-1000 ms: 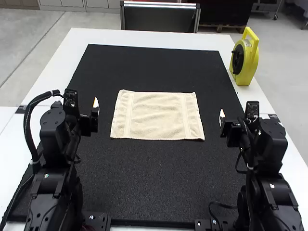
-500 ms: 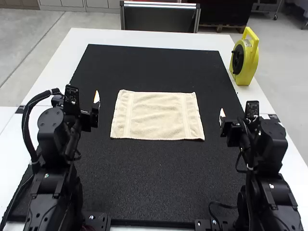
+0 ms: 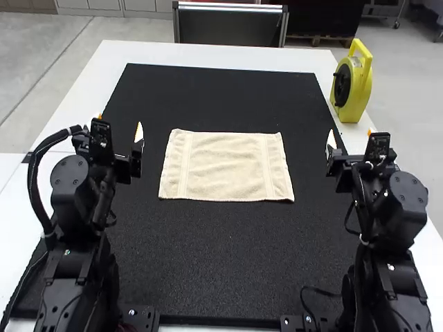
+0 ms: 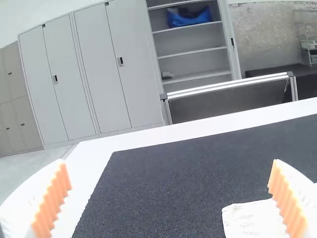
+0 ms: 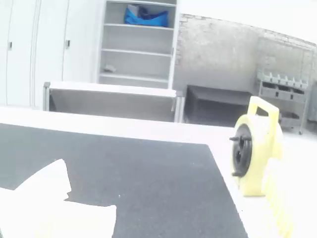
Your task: Fold the towel.
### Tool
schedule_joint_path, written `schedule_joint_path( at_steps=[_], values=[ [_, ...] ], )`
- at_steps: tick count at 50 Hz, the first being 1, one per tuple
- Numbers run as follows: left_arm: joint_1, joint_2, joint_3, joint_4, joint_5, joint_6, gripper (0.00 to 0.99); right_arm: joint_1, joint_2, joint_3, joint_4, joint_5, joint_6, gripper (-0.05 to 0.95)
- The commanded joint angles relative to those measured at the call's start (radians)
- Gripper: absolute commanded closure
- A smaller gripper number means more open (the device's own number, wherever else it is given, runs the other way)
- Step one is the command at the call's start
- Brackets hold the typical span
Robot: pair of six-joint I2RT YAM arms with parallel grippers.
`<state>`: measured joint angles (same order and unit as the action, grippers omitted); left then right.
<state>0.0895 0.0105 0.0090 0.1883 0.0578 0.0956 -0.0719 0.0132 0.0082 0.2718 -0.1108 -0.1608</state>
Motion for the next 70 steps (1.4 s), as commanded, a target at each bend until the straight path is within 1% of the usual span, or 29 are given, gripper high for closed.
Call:
schedule_joint_path(
  at_steps=[1,7,14,21,25,27,29,32,33,36,39,42,45,50,55,58,61,63,64,66,68,70],
  values=[
    [-0.007,0.029,0.072,0.013,0.016,-0.011,0.051,-0.043,0.048,0.055,0.026,-0.084,0.047,0.0],
    [-0.007,0.141,0.14,0.031,0.017,-0.013,0.051,-0.078,0.182,0.139,0.047,-0.11,0.099,0.0],
    [-0.008,0.319,0.243,0.039,0.025,-0.02,0.043,-0.115,0.41,0.253,0.069,-0.116,0.15,0.0],
    [0.0,0.52,0.304,0.079,0.016,-0.048,0.039,-0.141,0.602,0.311,0.075,-0.098,0.159,0.0],
    [0.001,0.614,0.312,0.108,-0.012,-0.056,0.038,-0.138,0.669,0.305,0.102,-0.079,0.159,0.0],
    [0.001,0.664,0.31,0.134,-0.019,-0.056,0.038,-0.135,0.706,0.294,0.142,-0.058,0.158,0.0],
    [0.001,0.698,0.307,0.158,-0.021,-0.056,0.038,-0.135,0.734,0.286,0.168,-0.056,0.158,0.0],
    [0.003,0.749,0.293,0.208,-0.038,-0.057,0.039,-0.135,0.778,0.277,0.196,-0.052,0.158,0.0],
    [0.003,0.767,0.289,0.226,-0.049,-0.057,0.039,-0.134,0.798,0.277,0.199,-0.052,0.156,0.0],
    [0.001,0.818,0.284,0.24,-0.088,-0.057,0.041,-0.131,0.852,0.279,0.199,-0.047,0.156,-0.01],
    [-0.002,0.879,0.284,0.24,-0.096,-0.06,0.041,-0.12,0.912,0.286,0.199,-0.013,0.153,-0.01],
    [0.004,0.934,0.282,0.25,-0.108,-0.076,0.041,-0.104,0.981,0.297,0.201,0.01,0.145,-0.01],
    [0.009,0.979,0.278,0.273,-0.115,-0.088,0.041,-0.092,1.039,0.306,0.214,0.04,0.113,0.0],
    [0.019,1.042,0.269,0.321,-0.144,-0.086,0.061,-0.091,1.125,0.323,0.256,-0.01,0.113,0.0],
    [0.021,1.086,0.272,0.332,-0.144,-0.085,0.061,-0.088,1.166,0.335,0.26,-0.017,0.116,0.0],
    [0.021,1.109,0.273,0.332,-0.133,-0.085,0.061,-0.083,1.186,0.335,0.308,0.008,0.115,0.0],
    [0.023,1.128,0.281,0.326,-0.128,-0.085,0.061,-0.083,1.202,0.337,0.342,0.013,0.106,0.0],
    [0.018,1.137,0.287,0.319,-0.127,-0.085,0.062,-0.081,1.214,0.34,0.349,0.025,0.076,0.0],
    [0.018,1.14,0.289,0.31,-0.119,-0.083,0.064,-0.081,1.222,0.343,0.351,0.023,0.064,0.0],
    [0.016,1.148,0.292,0.293,-0.076,-0.083,0.062,-0.08,1.239,0.351,0.348,0.017,0.056,0.0],
    [0.012,1.152,0.296,0.289,-0.067,-0.076,0.061,-0.075,1.259,0.355,0.34,-0.009,0.053,0.0],
    [0.006,1.155,0.296,0.286,-0.062,-0.053,0.061,-0.074,1.28,0.358,0.339,-0.03,0.052,0.0]
  ],
)
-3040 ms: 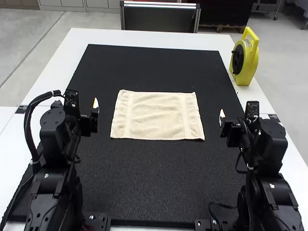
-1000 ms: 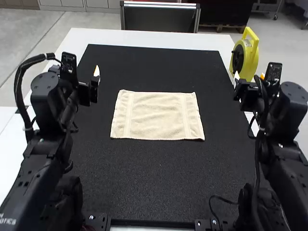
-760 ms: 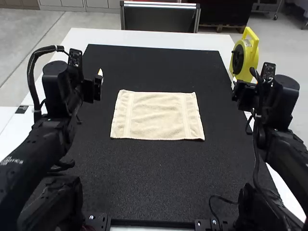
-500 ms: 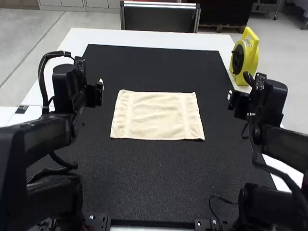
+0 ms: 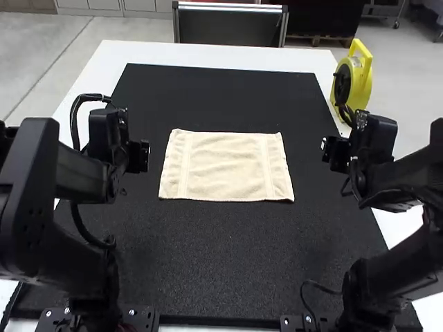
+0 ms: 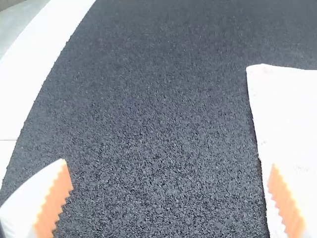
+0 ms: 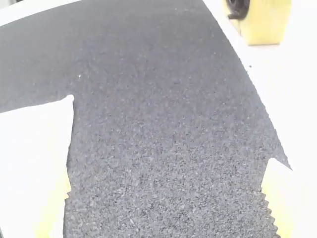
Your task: Fold the towel.
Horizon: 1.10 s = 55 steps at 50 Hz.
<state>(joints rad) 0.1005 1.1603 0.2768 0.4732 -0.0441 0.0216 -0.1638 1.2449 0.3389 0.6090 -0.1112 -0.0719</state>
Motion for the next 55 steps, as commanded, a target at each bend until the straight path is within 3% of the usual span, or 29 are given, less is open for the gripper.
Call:
schedule_joint_path(
  at_steps=[1,7,29,34,36,39,47,55],
  values=[
    [-0.007,0.006,0.029,0.001,0.039,0.029,0.061,0.02,0.056,0.026,0.001,-0.044,-0.039,0.0],
    [-0.031,0.006,0.024,-0.008,0.072,0.034,0.048,0.032,0.076,0.018,0.018,-0.018,-0.085,-0.01],
    [-0.044,0.233,0.07,0.123,0.01,0.04,0.049,0.144,0.197,0.069,0.046,-0.081,-0.081,0.02],
    [-0.047,0.262,0.076,0.143,0.015,0.077,0.051,0.168,0.248,0.095,0.058,-0.076,-0.081,0.01],
    [-0.05,0.26,0.075,0.147,0.023,0.08,0.049,0.173,0.263,0.106,0.058,-0.077,-0.081,0.01],
    [-0.054,0.26,0.071,0.156,0.087,0.075,0.048,0.176,0.281,0.124,0.058,-0.081,-0.083,0.01],
    [-0.054,0.265,0.096,0.196,0.116,0.055,0.049,0.179,0.314,0.155,0.077,-0.084,-0.072,-0.01],
    [-0.05,0.32,0.188,0.12,0.187,-0.005,0.049,0.175,0.363,0.195,0.077,-0.11,-0.072,0.0]
  ],
)
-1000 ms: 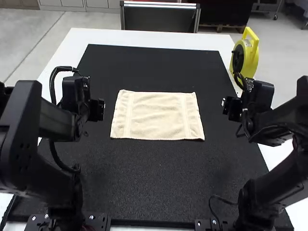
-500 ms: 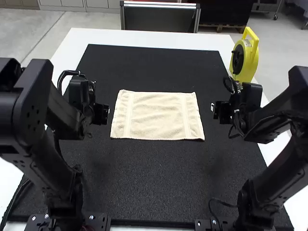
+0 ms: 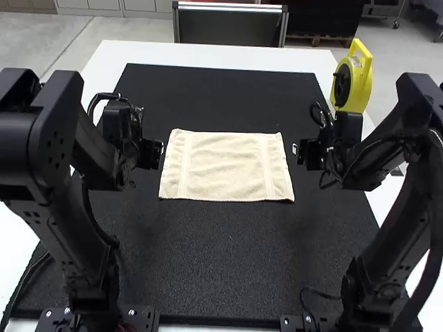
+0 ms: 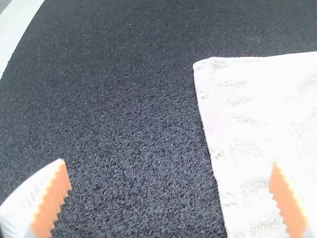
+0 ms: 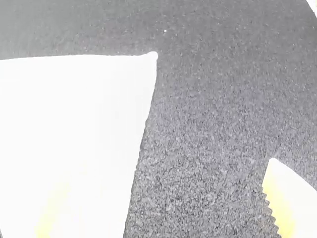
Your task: Fold the towel.
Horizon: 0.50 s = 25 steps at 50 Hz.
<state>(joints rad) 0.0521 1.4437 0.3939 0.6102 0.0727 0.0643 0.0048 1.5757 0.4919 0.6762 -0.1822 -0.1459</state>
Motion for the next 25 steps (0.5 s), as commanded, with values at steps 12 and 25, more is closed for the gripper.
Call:
schedule_joint_path(
  at_steps=[12,25],
  values=[
    [0.015,0.113,0.188,-0.118,0.142,-0.064,0.056,-0.009,0.124,0.111,0.013,-0.129,0.062,0.0],
    [0.02,0.199,0.25,-0.176,0.171,-0.064,0.038,-0.006,0.228,0.186,0.013,-0.161,0.062,0.0]
  ],
)
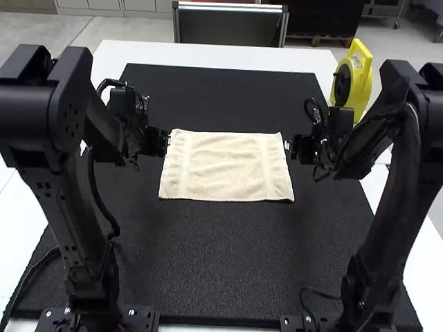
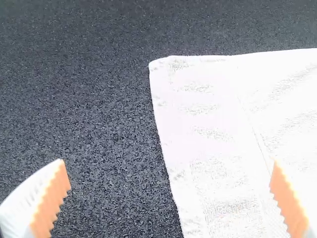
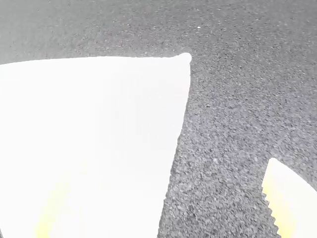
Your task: Fold the towel.
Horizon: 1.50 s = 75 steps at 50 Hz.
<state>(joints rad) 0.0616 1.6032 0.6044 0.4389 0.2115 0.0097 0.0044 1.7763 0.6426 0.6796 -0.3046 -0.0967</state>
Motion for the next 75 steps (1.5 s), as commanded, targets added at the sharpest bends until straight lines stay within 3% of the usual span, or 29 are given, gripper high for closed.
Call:
schedule_joint_path(
  at_steps=[1,16,43,75],
  values=[
    [0.012,0.052,0.046,-0.005,0.032,-0.01,0.038,-0.003,0.035,0.042,0.009,-0.042,0.012,0.0],
    [0.027,0.162,0.155,0.0,0.055,-0.002,0.039,0.0,0.098,0.123,0.009,-0.056,0.012,0.0],
    [0.01,0.308,0.271,0.015,0.095,-0.002,0.046,0.005,0.204,0.246,-0.008,-0.085,0.031,0.0],
    [-0.014,0.449,0.406,0.029,0.104,-0.005,0.046,0.017,0.351,0.393,-0.026,-0.113,0.035,0.0]
  ],
)
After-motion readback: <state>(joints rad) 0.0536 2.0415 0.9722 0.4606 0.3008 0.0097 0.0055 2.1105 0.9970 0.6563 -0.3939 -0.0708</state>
